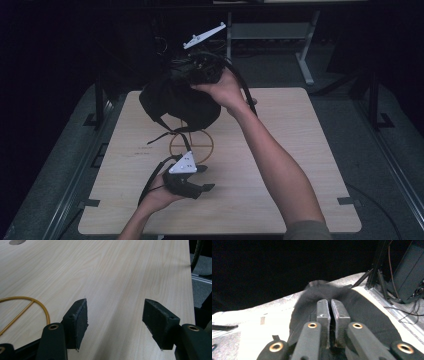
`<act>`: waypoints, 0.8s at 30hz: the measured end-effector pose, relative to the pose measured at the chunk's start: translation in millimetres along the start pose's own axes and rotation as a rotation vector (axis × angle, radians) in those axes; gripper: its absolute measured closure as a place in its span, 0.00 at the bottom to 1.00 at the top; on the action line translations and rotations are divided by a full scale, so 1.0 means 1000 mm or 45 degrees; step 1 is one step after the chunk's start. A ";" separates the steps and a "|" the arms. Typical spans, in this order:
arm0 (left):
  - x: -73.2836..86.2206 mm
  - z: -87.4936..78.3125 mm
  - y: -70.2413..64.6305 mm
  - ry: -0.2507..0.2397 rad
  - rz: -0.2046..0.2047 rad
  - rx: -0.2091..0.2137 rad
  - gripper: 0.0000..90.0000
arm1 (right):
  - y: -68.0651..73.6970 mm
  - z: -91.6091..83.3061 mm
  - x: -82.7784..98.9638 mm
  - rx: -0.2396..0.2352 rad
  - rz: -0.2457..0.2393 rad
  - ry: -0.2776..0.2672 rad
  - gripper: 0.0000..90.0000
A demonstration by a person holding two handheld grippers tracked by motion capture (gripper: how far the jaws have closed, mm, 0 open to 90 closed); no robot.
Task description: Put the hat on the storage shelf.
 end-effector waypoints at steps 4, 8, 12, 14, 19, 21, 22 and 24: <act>0.000 -0.001 0.000 -0.005 -0.002 -0.002 0.41 | -0.001 0.006 0.005 -0.002 0.011 0.053 0.71; 0.001 -0.001 -0.001 -0.008 -0.002 -0.008 0.41 | -0.003 0.005 0.009 -0.005 0.024 0.050 0.66; 0.001 -0.001 -0.001 -0.007 0.001 -0.007 0.40 | -0.007 0.001 0.015 -0.008 0.053 0.053 0.62; 0.001 -0.001 -0.001 -0.004 -0.001 -0.009 0.40 | -0.011 -0.001 0.018 -0.011 0.062 0.049 0.60; 0.004 -0.003 -0.001 -0.003 -0.014 -0.017 0.40 | -0.018 -0.010 0.025 -0.004 0.094 0.048 0.55; 0.005 -0.005 -0.001 -0.007 -0.018 -0.025 0.40 | -0.021 -0.016 0.028 -0.004 0.115 0.028 0.52; 0.005 -0.005 -0.001 -0.007 -0.018 -0.025 0.40 | -0.021 -0.016 0.028 -0.004 0.115 0.028 0.52; 0.004 -0.006 0.000 -0.020 -0.030 -0.028 0.40 | -0.022 -0.019 0.029 -0.003 0.117 0.029 0.52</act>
Point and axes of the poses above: each handheld gripper's, and its own axes: z roughly forward along the jaws, x roughly out of its underside, y roughly to its left, the point moved 4 cm from there along z, roughly forward along the jaws, and after that the axes turned 11 degrees about z, right-handed, at the moved point
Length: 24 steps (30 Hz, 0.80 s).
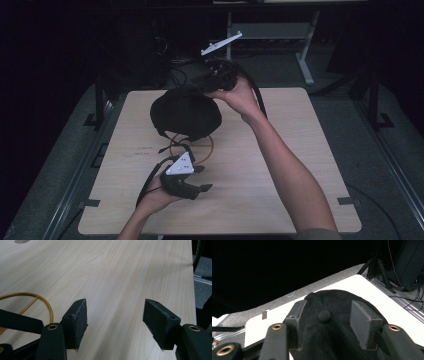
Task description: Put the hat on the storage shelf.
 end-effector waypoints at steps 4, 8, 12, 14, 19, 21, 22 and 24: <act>0.001 -0.001 0.001 -0.013 -0.024 -0.005 0.40 | -0.003 -0.009 0.004 -0.002 0.010 -0.017 0.49; 0.002 -0.001 0.000 -0.009 -0.021 -0.003 0.40 | -0.006 -0.014 0.008 0.003 0.015 -0.023 0.48; 0.002 0.001 -0.001 -0.004 -0.024 0.003 0.39 | -0.010 -0.021 0.014 0.000 0.031 -0.028 0.45; 0.002 0.002 -0.001 -0.003 -0.025 0.003 0.39 | -0.010 -0.022 0.015 0.001 0.034 -0.028 0.44; 0.002 0.001 -0.001 -0.012 -0.024 0.003 0.39 | -0.014 -0.030 0.022 -0.027 0.062 -0.039 0.39; 0.001 0.001 -0.001 -0.025 -0.016 0.001 0.39 | -0.016 -0.032 0.024 -0.016 0.065 -0.030 0.37; 0.001 0.001 -0.001 -0.025 -0.016 0.001 0.39 | -0.016 -0.032 0.024 -0.016 0.065 -0.030 0.37; 0.001 0.001 -0.001 -0.021 -0.015 0.002 0.39 | -0.016 -0.036 0.028 -0.018 0.068 -0.034 0.37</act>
Point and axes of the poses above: each handheld gripper's, and its own axes: z roughly forward along the jaws, x roughly out of its underside, y roughly to its left, the point moved 4 cm from there along z, roughly forward along the jaws, and after that the axes turned 11 degrees about z, right-handed, at the moved point
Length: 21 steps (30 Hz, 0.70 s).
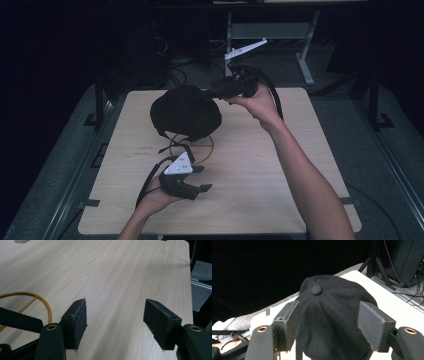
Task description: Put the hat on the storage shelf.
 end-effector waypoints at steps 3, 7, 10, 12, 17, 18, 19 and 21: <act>0.000 0.000 0.000 0.001 -0.003 0.002 0.38 | -0.002 -0.003 0.004 0.004 0.003 0.003 0.36; -0.001 0.000 -0.001 -0.008 -0.004 0.003 0.38 | -0.004 -0.007 0.009 0.006 0.007 -0.003 0.35; -0.001 0.000 -0.001 -0.009 -0.007 0.002 0.38 | -0.005 -0.009 0.011 0.006 0.011 0.001 0.35; -0.001 0.001 -0.001 -0.009 -0.013 0.004 0.38 | -0.005 -0.012 0.014 0.009 0.014 0.005 0.34; -0.002 0.002 -0.004 -0.008 -0.012 0.017 0.38 | -0.009 -0.018 0.022 0.015 0.018 0.003 0.33; -0.002 0.002 -0.004 -0.008 -0.012 0.017 0.38 | -0.009 -0.018 0.022 0.015 0.018 0.003 0.33; -0.002 0.003 -0.004 -0.005 -0.010 0.017 0.38 | -0.009 -0.018 0.023 0.013 0.020 0.008 0.32; -0.001 0.002 -0.003 0.006 -0.001 0.016 0.38 | -0.010 -0.020 0.026 0.017 0.022 0.011 0.32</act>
Point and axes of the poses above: each handheld gripper's, and its own axes: z roughly forward along the jaws, x roughly out of its underside, y roughly to its left, the point moved 4 cm from there along z, roughly forward along the jaws, and after that the axes turned 11 degrees about z, right-handed, at the moved point
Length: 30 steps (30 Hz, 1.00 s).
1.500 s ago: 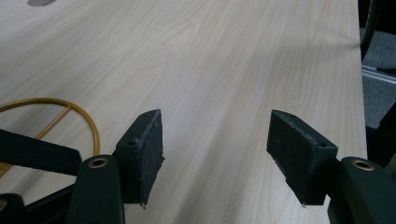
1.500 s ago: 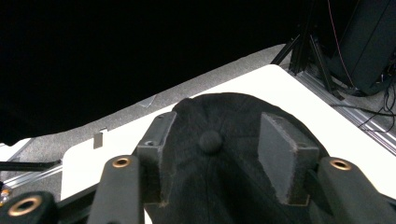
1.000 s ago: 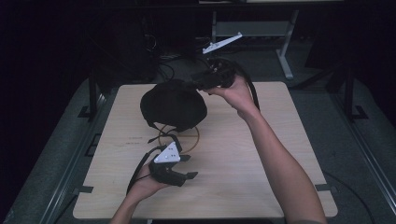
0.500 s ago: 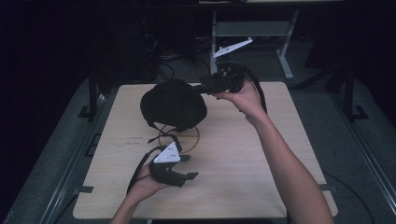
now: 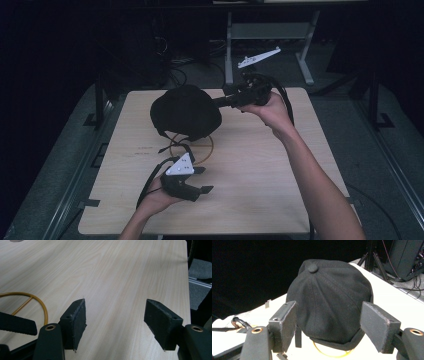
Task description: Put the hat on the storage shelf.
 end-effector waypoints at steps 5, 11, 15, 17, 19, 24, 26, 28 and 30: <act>0.000 0.000 0.001 -0.003 0.007 -0.017 0.38 | -0.002 -0.006 0.007 0.002 0.007 -0.005 0.31; 0.000 0.001 0.000 -0.003 0.006 -0.015 0.38 | -0.003 -0.011 0.016 0.000 0.015 -0.006 0.30; 0.000 0.001 0.000 0.002 0.014 -0.011 0.37 | -0.006 -0.015 0.025 -0.002 0.023 0.005 0.29; 0.000 0.001 0.000 -0.003 0.011 -0.013 0.37 | -0.007 -0.016 0.027 -0.001 0.020 0.005 0.29; 0.000 0.001 0.000 -0.002 0.009 -0.013 0.37 | -0.009 -0.018 0.031 0.001 0.029 0.003 0.29; 0.001 0.003 -0.001 0.006 0.004 -0.020 0.35 | -0.013 -0.025 0.040 0.006 0.047 -0.003 0.28; 0.001 0.003 -0.001 0.006 0.004 -0.023 0.35 | -0.015 -0.027 0.043 0.009 0.054 -0.004 0.28; 0.000 0.002 -0.001 0.008 0.010 -0.023 0.34 | -0.016 -0.028 0.046 0.015 0.057 -0.002 0.27; 0.000 0.003 -0.002 0.007 0.009 -0.024 0.34 | -0.017 -0.029 0.048 0.015 0.061 -0.001 0.27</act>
Point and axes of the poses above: each handheld gripper's, and its own axes: z roughly forward along the jaws, x roughly out of its underside, y roughly to its left, the point moved 4 cm from there along z, roughly forward along the jaws, and after that the axes turned 11 degrees about z, right-handed, at the moved point
